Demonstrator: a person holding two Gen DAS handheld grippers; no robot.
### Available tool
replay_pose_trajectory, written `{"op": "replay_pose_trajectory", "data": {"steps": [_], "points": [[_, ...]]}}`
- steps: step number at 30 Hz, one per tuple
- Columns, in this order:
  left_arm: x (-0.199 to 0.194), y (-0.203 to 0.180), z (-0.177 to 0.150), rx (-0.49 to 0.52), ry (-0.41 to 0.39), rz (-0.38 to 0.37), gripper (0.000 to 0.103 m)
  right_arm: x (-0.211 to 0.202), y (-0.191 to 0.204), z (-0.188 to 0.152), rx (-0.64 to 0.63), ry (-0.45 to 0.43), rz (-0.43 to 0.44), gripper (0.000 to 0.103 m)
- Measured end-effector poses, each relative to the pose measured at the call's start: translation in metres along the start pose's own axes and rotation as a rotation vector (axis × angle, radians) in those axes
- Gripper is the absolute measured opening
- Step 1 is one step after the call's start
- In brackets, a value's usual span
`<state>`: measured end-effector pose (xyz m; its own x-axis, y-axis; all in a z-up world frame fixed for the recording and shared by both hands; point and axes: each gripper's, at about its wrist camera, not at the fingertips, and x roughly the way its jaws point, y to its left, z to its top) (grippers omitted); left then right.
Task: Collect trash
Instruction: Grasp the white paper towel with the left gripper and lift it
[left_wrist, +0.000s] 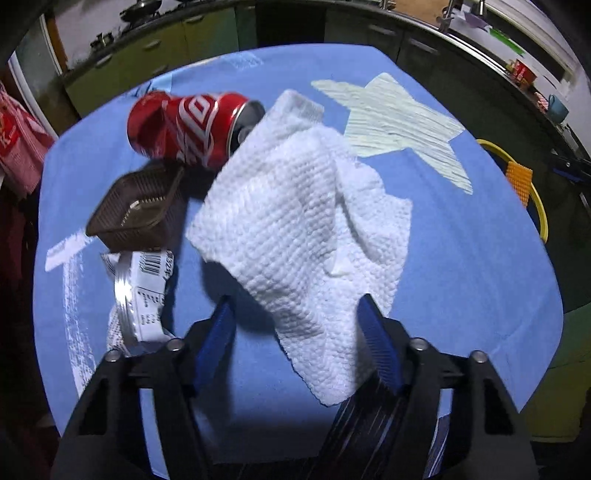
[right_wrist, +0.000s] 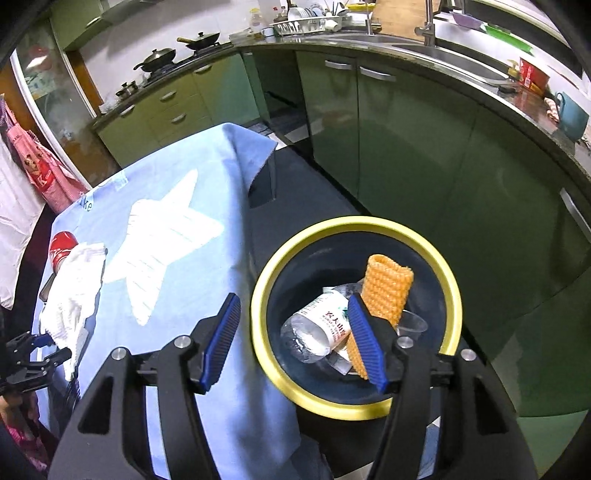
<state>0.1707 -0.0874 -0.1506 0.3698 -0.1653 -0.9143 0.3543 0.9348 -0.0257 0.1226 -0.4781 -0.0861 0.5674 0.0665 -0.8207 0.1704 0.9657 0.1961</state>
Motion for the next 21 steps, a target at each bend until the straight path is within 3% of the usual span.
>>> {"op": "replay_pose_trajectory", "data": {"steps": [8,15,21], "points": [[-0.003,-0.004,0.002,-0.009,-0.003,-0.07,0.007,0.01,-0.003,-0.002,0.011,0.017,0.006,0.058],[-0.046,-0.014,0.004,0.031,-0.115,-0.069,0.003,0.008,-0.005,-0.003,0.008,0.012,0.011,0.058],[-0.096,-0.015,0.029,0.089,-0.265,-0.029,0.003,0.004,0.002,-0.005,-0.002,0.002,0.021,0.058]]}}
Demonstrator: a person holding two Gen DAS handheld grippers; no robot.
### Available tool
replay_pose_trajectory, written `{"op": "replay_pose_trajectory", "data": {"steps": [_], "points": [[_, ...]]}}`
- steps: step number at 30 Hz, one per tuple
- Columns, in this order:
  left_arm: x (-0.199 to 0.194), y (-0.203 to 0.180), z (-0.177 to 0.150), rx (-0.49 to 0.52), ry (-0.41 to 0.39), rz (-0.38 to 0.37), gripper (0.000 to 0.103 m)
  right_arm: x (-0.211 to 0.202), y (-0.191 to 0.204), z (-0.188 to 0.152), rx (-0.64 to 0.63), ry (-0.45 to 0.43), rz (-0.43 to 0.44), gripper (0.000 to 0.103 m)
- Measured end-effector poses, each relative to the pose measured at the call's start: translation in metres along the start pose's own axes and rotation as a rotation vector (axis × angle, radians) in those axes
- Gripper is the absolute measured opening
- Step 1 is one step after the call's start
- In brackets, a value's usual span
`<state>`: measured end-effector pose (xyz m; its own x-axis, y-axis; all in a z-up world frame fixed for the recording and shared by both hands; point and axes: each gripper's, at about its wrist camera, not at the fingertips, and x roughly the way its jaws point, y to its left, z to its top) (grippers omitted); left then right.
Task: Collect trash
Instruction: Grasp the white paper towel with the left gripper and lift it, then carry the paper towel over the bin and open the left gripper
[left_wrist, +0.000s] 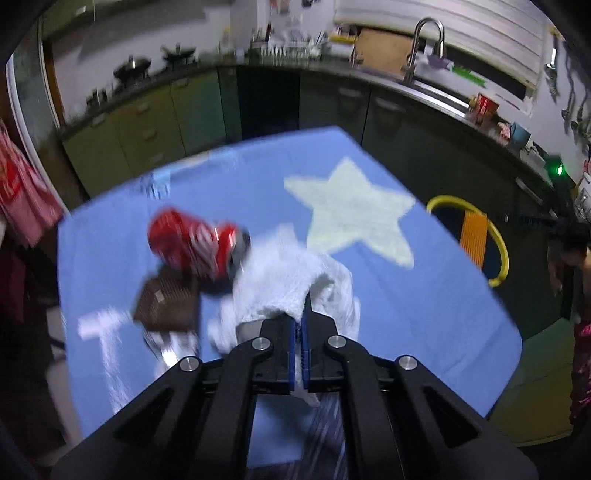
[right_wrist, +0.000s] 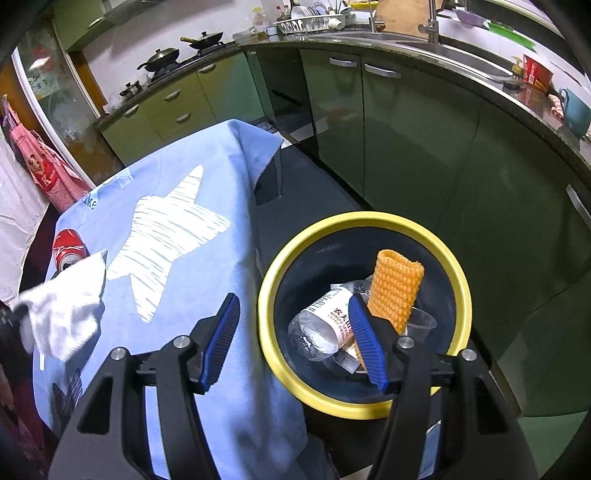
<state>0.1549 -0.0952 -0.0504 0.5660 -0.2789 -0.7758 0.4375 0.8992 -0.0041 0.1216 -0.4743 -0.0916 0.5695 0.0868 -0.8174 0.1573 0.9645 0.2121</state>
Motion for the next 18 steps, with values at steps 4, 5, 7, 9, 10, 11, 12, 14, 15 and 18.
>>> {"op": "replay_pose_trajectory", "data": {"steps": [4,5,7,9,10,11,12,14,15,18], "points": [[-0.021,-0.002,0.033,0.053,-0.084,0.034,0.003,-0.006,0.003,-0.003,-0.005,-0.01,-0.001,0.058],[-0.026,-0.003,0.039,0.062,-0.096,0.037,0.003,-0.007,0.002,-0.004,-0.005,-0.013,-0.002,0.058],[-0.037,-0.007,0.053,0.084,-0.128,0.045,0.003,-0.011,0.0,-0.007,-0.001,-0.016,-0.002,0.058],[-0.047,-0.013,0.065,0.111,-0.153,0.046,0.003,-0.014,-0.002,-0.008,0.004,-0.02,-0.003,0.058],[-0.051,-0.016,0.069,0.122,-0.161,0.045,0.003,-0.016,-0.004,-0.009,0.008,-0.023,-0.004,0.059],[-0.053,-0.02,0.073,0.136,-0.167,0.043,0.003,-0.018,-0.006,-0.009,0.013,-0.026,-0.006,0.059],[-0.056,-0.025,0.077,0.15,-0.173,0.038,0.003,-0.019,-0.008,-0.01,0.017,-0.028,-0.007,0.059],[-0.059,-0.032,0.084,0.166,-0.178,0.021,0.003,-0.02,-0.012,-0.012,0.028,-0.031,-0.007,0.059],[-0.06,-0.037,0.087,0.178,-0.18,0.014,0.003,-0.02,-0.014,-0.013,0.03,-0.032,-0.008,0.059],[-0.059,-0.054,0.093,0.217,-0.183,0.002,0.003,-0.022,-0.02,-0.016,0.041,-0.031,-0.012,0.06]]}}
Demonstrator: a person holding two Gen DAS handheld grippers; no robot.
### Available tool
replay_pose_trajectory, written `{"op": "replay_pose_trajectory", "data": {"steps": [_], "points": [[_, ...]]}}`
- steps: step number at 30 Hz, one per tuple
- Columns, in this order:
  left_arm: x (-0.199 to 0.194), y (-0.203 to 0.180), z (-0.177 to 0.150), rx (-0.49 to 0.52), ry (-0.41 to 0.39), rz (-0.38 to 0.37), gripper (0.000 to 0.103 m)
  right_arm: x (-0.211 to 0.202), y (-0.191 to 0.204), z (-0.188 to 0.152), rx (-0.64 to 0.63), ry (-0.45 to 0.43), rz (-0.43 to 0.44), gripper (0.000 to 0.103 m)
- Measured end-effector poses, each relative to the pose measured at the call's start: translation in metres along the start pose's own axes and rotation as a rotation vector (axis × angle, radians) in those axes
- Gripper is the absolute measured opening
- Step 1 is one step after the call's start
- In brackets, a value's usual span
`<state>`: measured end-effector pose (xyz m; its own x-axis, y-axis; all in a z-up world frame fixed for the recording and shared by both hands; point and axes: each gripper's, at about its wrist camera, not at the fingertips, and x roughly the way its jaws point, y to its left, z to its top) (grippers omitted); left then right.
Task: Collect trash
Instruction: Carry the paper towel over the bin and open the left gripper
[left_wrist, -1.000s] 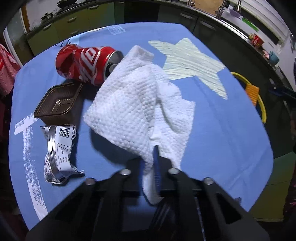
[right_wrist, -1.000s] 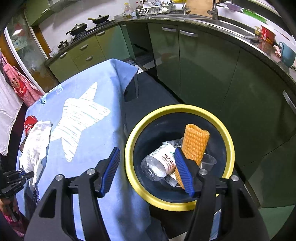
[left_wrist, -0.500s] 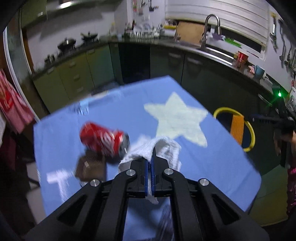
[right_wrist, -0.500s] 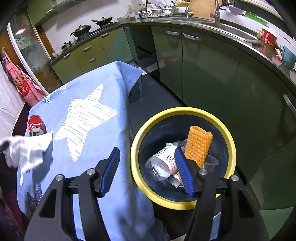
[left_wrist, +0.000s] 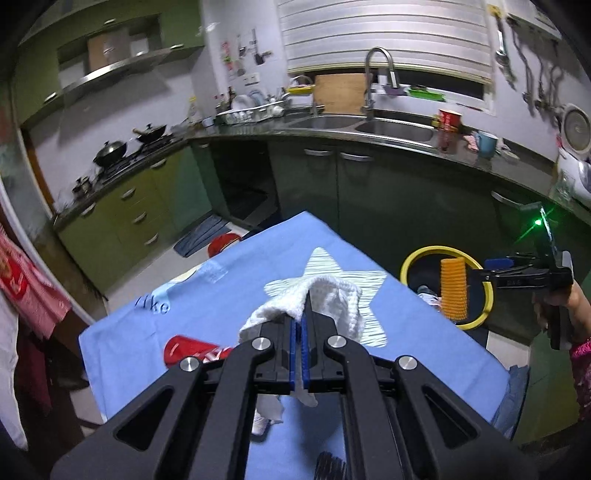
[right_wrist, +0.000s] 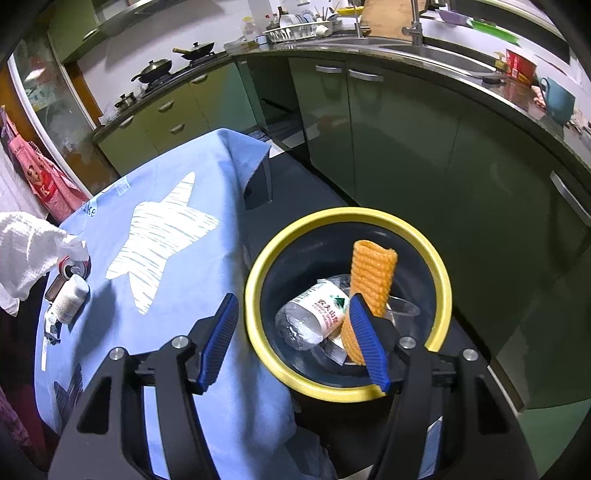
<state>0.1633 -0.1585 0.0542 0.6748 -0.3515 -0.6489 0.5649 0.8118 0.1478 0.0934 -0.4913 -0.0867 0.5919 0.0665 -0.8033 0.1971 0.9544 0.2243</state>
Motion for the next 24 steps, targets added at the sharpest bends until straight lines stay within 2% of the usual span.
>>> {"op": "replay_pose_trajectory", "data": {"steps": [5,13,19,24], "points": [[0.009,-0.03,0.015,0.06,0.006,-0.059,0.003,-0.007,-0.011,-0.005,0.022,-0.01,-0.009,0.06],[0.037,-0.102,0.046,0.17,0.014,-0.187,0.003,-0.028,-0.04,-0.016,0.057,-0.036,-0.044,0.06],[0.076,-0.171,0.07,0.247,0.044,-0.283,0.003,-0.038,-0.068,-0.024,0.103,-0.05,-0.061,0.06],[0.127,-0.227,0.085,0.274,0.107,-0.342,0.003,-0.041,-0.088,-0.03,0.139,-0.047,-0.073,0.06]]}}
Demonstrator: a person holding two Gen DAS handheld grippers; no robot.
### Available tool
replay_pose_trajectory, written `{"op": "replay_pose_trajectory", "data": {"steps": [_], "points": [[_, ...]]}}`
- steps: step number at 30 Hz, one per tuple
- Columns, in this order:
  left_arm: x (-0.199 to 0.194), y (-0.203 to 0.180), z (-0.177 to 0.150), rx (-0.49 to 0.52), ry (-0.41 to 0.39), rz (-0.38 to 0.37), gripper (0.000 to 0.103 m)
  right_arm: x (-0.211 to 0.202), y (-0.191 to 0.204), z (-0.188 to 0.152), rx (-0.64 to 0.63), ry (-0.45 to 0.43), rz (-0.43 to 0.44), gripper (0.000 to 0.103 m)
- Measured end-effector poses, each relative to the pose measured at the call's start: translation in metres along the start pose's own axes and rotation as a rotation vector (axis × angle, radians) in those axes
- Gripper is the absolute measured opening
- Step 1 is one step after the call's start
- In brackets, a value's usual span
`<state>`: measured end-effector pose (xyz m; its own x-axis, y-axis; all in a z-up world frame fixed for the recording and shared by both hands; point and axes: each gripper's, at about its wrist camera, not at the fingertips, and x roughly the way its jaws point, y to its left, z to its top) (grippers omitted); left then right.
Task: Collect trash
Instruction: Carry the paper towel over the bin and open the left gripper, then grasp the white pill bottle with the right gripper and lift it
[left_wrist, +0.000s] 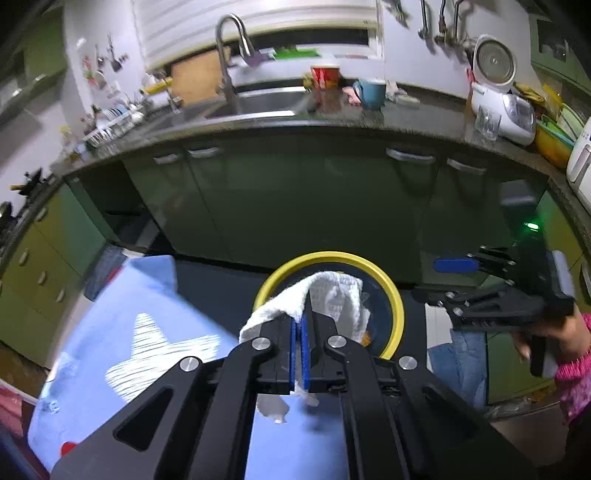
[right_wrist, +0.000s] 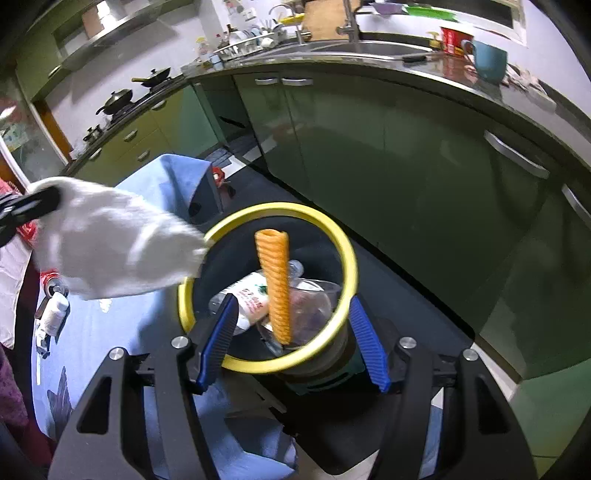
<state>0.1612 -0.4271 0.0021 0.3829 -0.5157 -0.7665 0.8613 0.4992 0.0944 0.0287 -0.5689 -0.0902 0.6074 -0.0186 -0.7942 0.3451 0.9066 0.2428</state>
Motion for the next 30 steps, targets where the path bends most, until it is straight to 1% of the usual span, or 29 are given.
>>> {"op": "replay_pose_trajectory", "data": {"steps": [1,4,5,6,7,8,9,11,12,13,15,16,17,19,20,21,24,25,26,27,28,30], "points": [[0.016,-0.004,0.005,-0.007,0.016,-0.01,0.003,-0.001,-0.004,-0.001,0.006,0.0,-0.004,0.06],[0.059,-0.011,0.012,-0.029,0.049,-0.005,0.004,-0.004,-0.014,-0.003,0.023,-0.001,-0.013,0.06],[0.075,-0.013,0.013,-0.035,0.057,-0.007,0.014,-0.005,-0.016,-0.003,0.027,-0.001,-0.018,0.06],[0.089,-0.017,0.012,-0.027,0.065,-0.016,0.021,-0.006,-0.019,-0.003,0.031,-0.001,-0.02,0.06],[0.101,-0.019,0.009,-0.019,0.076,-0.012,0.043,-0.007,-0.02,-0.006,0.036,0.001,-0.022,0.061],[0.114,-0.022,0.006,-0.011,0.091,0.01,0.062,-0.008,-0.02,-0.007,0.038,0.002,-0.022,0.062],[0.123,-0.024,0.003,-0.005,0.102,0.019,0.066,-0.008,-0.021,-0.008,0.04,0.005,-0.023,0.062],[0.142,-0.027,-0.011,0.009,0.153,-0.001,0.067,-0.007,-0.021,-0.007,0.04,0.007,-0.023,0.062],[0.147,-0.027,-0.016,-0.006,0.179,-0.017,0.067,-0.007,-0.021,-0.007,0.04,0.006,-0.021,0.062],[0.147,-0.024,-0.02,-0.025,0.185,-0.033,0.067,-0.008,-0.02,-0.007,0.039,0.005,-0.019,0.062],[0.137,-0.017,-0.027,-0.071,0.184,-0.074,0.067,-0.008,-0.018,-0.007,0.032,0.007,-0.015,0.062],[0.125,-0.012,-0.029,-0.095,0.174,-0.094,0.067,-0.007,-0.016,-0.006,0.029,0.007,-0.013,0.062],[0.11,-0.007,-0.03,-0.114,0.152,-0.11,0.069,-0.007,-0.014,-0.006,0.025,0.007,-0.01,0.062],[0.077,0.004,-0.032,-0.134,0.094,-0.11,0.074,-0.007,-0.009,-0.006,0.016,0.009,-0.004,0.062],[0.057,0.01,-0.034,-0.137,0.061,-0.099,0.077,-0.008,-0.007,-0.006,0.011,0.01,-0.002,0.062],[0.044,0.014,-0.036,-0.138,0.04,-0.091,0.078,-0.008,-0.004,-0.006,0.005,0.011,0.0,0.062],[-0.014,0.027,-0.054,-0.148,-0.047,-0.027,0.081,-0.008,0.004,-0.008,-0.011,0.016,0.001,0.063],[-0.029,0.034,-0.061,-0.152,-0.061,-0.008,0.086,-0.008,0.007,-0.008,-0.017,0.019,-0.001,0.063],[-0.044,0.04,-0.072,-0.159,-0.075,0.014,0.089,-0.008,0.01,-0.008,-0.024,0.023,-0.002,0.063],[-0.054,0.043,-0.08,-0.166,-0.083,0.029,0.089,-0.009,0.014,-0.007,-0.031,0.025,-0.002,0.063],[-0.07,0.052,-0.096,-0.184,-0.098,0.052,0.089,-0.009,0.017,-0.007,-0.038,0.027,-0.001,0.064],[-0.096,0.068,-0.128,-0.24,-0.124,0.077,0.094,-0.007,0.027,-0.008,-0.059,0.035,0.001,0.064]]}}
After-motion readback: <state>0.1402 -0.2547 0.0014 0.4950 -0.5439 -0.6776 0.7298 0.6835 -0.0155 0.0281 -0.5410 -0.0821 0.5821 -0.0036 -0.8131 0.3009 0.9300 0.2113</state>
